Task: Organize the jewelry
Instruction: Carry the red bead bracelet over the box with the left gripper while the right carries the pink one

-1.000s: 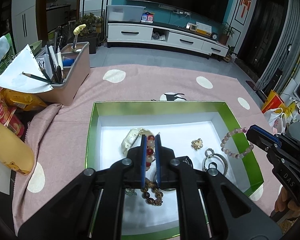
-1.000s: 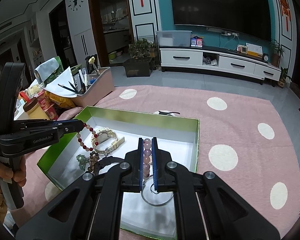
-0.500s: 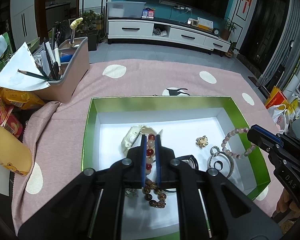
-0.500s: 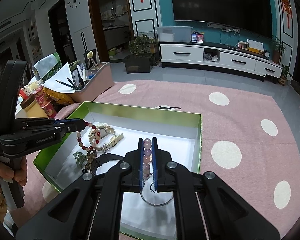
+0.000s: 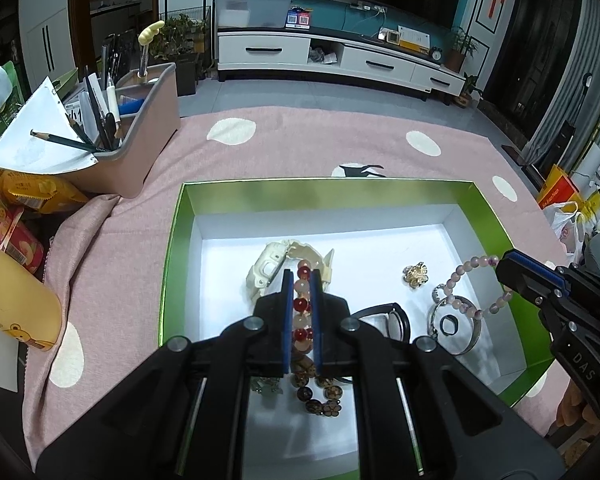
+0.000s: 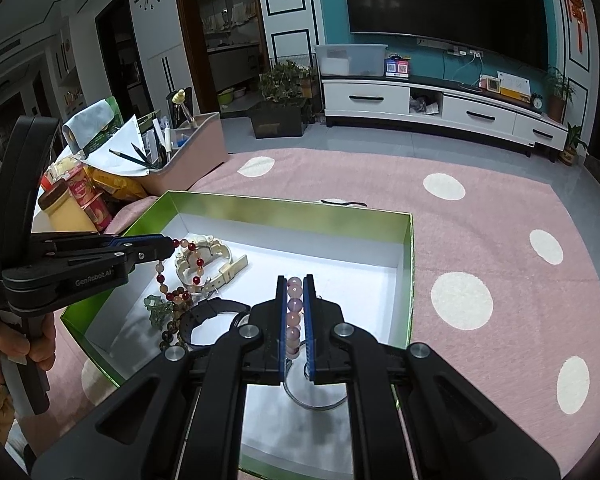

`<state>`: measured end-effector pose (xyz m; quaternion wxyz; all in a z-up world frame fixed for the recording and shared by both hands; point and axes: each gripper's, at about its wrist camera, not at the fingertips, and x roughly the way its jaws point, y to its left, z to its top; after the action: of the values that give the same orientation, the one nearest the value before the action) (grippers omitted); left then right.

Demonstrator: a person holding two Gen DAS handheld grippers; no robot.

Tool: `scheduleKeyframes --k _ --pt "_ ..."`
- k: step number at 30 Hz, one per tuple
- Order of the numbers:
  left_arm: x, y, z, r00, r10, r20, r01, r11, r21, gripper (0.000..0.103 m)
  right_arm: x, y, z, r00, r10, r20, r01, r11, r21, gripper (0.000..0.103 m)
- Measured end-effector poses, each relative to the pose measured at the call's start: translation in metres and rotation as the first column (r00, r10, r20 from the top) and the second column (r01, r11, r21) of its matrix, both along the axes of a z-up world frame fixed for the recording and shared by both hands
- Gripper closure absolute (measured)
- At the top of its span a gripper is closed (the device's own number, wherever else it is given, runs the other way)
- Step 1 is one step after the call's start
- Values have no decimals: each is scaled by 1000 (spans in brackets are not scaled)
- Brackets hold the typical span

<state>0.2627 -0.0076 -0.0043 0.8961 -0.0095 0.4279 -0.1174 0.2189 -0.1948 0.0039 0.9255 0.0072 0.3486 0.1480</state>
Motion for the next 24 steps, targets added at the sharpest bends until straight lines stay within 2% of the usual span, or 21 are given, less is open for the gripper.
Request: scheduleKeyframes --k 24 --pt "3 1 -10 1000 10 -26 -9 999 37 96 5 5 -13 998 8 -54 -9 1000 -6 96"
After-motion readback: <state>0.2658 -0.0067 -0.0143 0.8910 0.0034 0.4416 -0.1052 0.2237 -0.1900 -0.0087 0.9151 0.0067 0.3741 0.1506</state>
